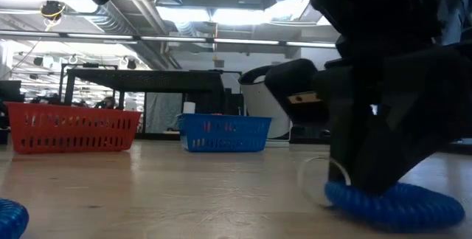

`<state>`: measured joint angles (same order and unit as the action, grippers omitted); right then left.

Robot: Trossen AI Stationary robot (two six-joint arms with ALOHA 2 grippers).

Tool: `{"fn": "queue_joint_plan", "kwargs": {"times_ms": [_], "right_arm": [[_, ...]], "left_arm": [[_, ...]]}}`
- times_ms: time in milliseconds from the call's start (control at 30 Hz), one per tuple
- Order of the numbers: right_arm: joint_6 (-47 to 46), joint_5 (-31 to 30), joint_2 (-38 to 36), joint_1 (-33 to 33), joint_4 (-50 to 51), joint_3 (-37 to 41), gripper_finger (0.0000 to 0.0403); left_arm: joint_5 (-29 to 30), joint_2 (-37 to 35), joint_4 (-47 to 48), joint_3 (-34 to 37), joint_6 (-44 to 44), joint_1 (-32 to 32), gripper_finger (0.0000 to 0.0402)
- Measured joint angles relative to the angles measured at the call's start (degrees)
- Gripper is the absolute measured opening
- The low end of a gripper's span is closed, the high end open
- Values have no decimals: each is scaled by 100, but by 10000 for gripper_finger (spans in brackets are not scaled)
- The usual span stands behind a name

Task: Pick & Place Office Desk Supplies
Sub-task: Put the blue spring keychain into the blue bin

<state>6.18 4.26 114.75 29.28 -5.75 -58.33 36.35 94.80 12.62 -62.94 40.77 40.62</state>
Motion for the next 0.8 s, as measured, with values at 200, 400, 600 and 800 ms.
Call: {"fn": "queue_joint_plan", "kwargs": {"times_ms": [200,400,600,800], "right_arm": [[202,-708,-732,-13,943,67,37],[83,-1884,-1654,-4,1160,51,38],[-156,-2800,-2672,-4,989,40,38],[-651,-3571,-3390,-2,876,27,38]], "left_arm": [[235,0,-33,0,-218,-4,114],[636,0,-264,2,-669,-133,114],[656,0,-492,4,-1225,-380,114],[629,0,-1590,7,-2903,-596,114]]}}
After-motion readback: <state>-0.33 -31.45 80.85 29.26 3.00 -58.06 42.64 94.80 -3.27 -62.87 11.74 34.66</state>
